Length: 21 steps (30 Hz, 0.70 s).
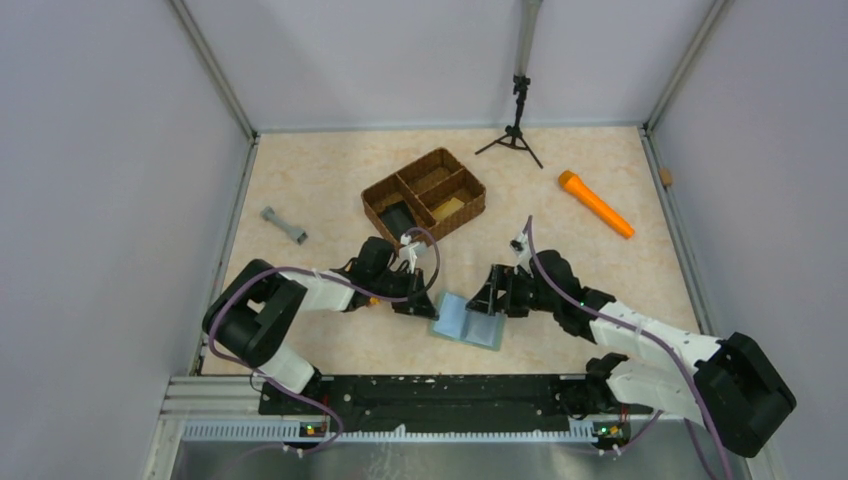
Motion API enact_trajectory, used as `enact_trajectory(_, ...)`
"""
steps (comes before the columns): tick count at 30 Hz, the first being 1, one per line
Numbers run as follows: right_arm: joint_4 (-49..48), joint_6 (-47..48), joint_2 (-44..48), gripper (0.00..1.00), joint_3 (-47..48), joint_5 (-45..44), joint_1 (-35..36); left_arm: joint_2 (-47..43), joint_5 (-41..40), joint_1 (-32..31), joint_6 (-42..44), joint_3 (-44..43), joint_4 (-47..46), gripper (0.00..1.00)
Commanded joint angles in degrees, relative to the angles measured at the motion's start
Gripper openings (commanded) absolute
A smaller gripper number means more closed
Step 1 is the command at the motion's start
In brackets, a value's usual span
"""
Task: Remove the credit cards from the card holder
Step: Open the card holder at the center of the board.
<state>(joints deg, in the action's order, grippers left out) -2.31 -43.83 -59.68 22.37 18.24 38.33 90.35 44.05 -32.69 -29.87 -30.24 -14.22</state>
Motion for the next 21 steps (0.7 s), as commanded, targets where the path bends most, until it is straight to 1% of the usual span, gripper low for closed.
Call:
enact_trajectory(1, 0.2, 1.8, -0.5, 0.79, -0.7, -1.0, -0.5, -2.2, 0.0, -0.2, 1.4, -0.9, -0.2, 0.00)
enact_trajectory(9, -2.4, 2.9, -5.2, 0.79, -1.4, -1.3, -0.4, -1.6, 0.3, -0.1, 1.4, -1.1, -0.4, 0.00)
enact_trajectory(16, -12.4, -0.4, -10.0, 0.79, -3.3, 3.5, 0.9, -1.0, 0.1, -0.2, 1.5, -1.3, -0.2, 0.00)
enact_trajectory(21, -16.9, -2.6, -13.9, 0.78, -2.3, 4.8, 3.2, -0.3, 0.1, -0.1, 1.6, -1.7, 0.1, 0.00)
